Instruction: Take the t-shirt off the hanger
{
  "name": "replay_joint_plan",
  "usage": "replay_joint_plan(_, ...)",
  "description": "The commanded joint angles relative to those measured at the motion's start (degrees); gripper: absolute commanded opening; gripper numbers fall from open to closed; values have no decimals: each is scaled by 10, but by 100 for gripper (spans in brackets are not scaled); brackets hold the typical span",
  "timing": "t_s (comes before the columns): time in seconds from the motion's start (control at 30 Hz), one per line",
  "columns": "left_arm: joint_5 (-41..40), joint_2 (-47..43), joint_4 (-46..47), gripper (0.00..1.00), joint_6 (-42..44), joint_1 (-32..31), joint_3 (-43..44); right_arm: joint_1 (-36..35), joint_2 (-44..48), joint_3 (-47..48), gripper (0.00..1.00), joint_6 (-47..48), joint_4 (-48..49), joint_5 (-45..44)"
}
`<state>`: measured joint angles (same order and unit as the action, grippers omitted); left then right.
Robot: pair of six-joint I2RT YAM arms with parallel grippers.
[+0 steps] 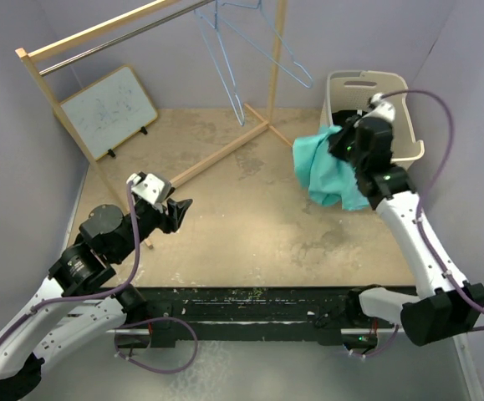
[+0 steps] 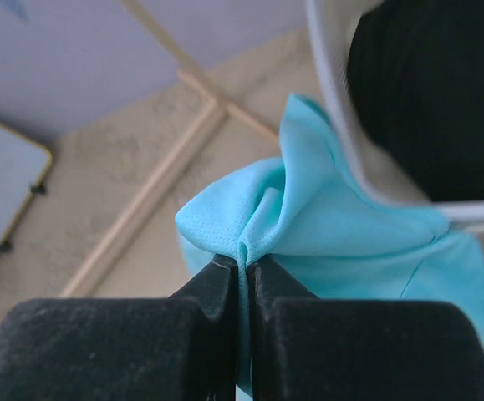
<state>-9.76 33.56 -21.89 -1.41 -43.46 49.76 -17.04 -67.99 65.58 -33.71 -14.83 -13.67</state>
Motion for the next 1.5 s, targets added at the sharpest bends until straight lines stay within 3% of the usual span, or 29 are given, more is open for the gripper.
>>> replay_joint_plan(0.0, 3, -11, 29, 55, 0, 4, -2, 109, -26, 113, 0, 37, -4, 95)
replay_joint_plan(0.23, 4, -11, 27, 55, -1, 4, -1, 201, -153, 349, 0, 25, -27, 125)
replay_joint_plan(0.43, -1, -14, 26, 55, -2, 4, 1, 258, -256, 490, 0, -4, -36, 145)
replay_joint_plan(0.6, -5, -15, 25, 55, -3, 4, 0, 271, -301, 481, 0, 0, -25, 135)
replay_joint_plan(0.83, 2, -5, 26, 56, -4, 5, 0, 284, -321, 393, 0, 11, 15, 109)
replay_joint_plan(1.0, 4, -1, 25, 55, -3, 5, 0, 295, -319, 377, 0, 2, 9, 54)
replay_joint_plan(1.1, 2, -1, 23, 55, -4, 5, 0, 316, -286, 353, 0, -9, 41, 70)
replay_joint_plan(1.33, 4, 6, 25, 56, -2, 6, 1, 334, -272, 459, 0, 3, -1, 43)
replay_joint_plan(1.47, 3, 3, 25, 56, -3, 5, 0, 347, -254, 473, 0, -10, 10, 81)
